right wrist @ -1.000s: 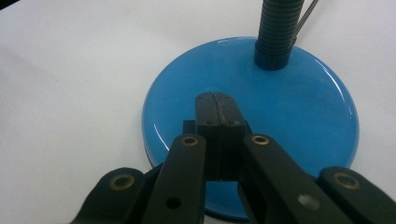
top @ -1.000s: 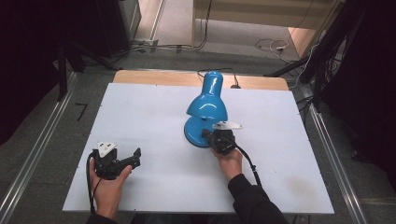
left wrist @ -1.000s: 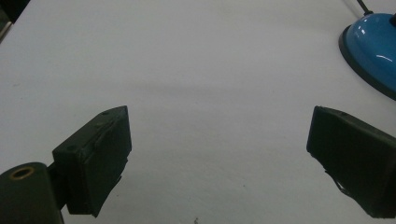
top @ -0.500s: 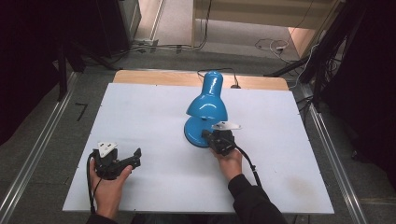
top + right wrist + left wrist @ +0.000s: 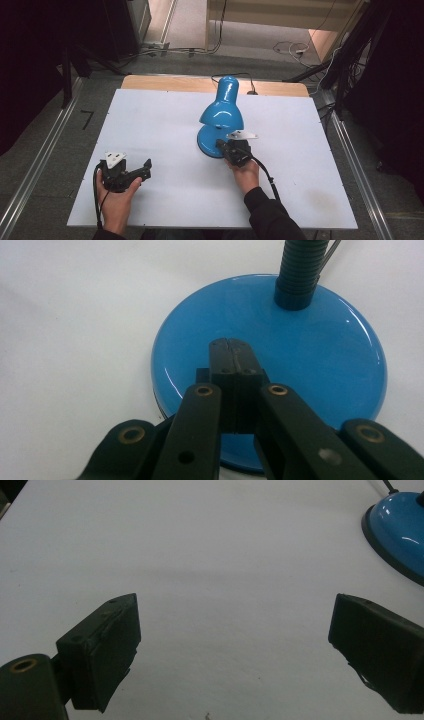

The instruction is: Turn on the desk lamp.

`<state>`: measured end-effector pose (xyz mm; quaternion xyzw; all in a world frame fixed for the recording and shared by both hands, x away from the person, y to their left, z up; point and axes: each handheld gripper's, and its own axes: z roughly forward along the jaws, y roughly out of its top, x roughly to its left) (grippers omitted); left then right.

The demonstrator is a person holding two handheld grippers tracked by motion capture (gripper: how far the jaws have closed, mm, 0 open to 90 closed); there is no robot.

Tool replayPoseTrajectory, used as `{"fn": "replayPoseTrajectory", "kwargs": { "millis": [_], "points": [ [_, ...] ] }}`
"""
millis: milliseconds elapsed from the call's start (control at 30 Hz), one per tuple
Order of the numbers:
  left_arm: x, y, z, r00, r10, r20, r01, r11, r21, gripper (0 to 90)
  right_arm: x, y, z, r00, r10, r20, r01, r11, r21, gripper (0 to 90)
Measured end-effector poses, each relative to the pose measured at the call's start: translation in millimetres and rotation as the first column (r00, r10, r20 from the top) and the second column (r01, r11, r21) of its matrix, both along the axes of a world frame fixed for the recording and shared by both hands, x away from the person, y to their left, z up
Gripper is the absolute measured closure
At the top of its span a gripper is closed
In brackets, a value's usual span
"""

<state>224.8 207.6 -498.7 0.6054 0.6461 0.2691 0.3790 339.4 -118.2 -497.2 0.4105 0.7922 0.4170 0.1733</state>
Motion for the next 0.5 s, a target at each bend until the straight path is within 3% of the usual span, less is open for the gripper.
{"fn": "replayPoseTrajectory", "kwargs": {
  "millis": [367,500],
  "points": [
    [-0.1,0.5,0.0,1.0000,-0.002,-0.001,0.002,1.0000,-0.002,7.2,2.3,-2.3,-1.4,0.9997,-0.021,-0.011,0.021,1.000,0.008,87.9],
    [0.4,0.4,-0.2,1.0000,-0.002,-0.002,0.002,1.0000,-0.001,7.2,0.3,-0.5,-1.5,0.9998,-0.017,0.004,0.017,1.000,-0.006,88.0]
  ]
}}
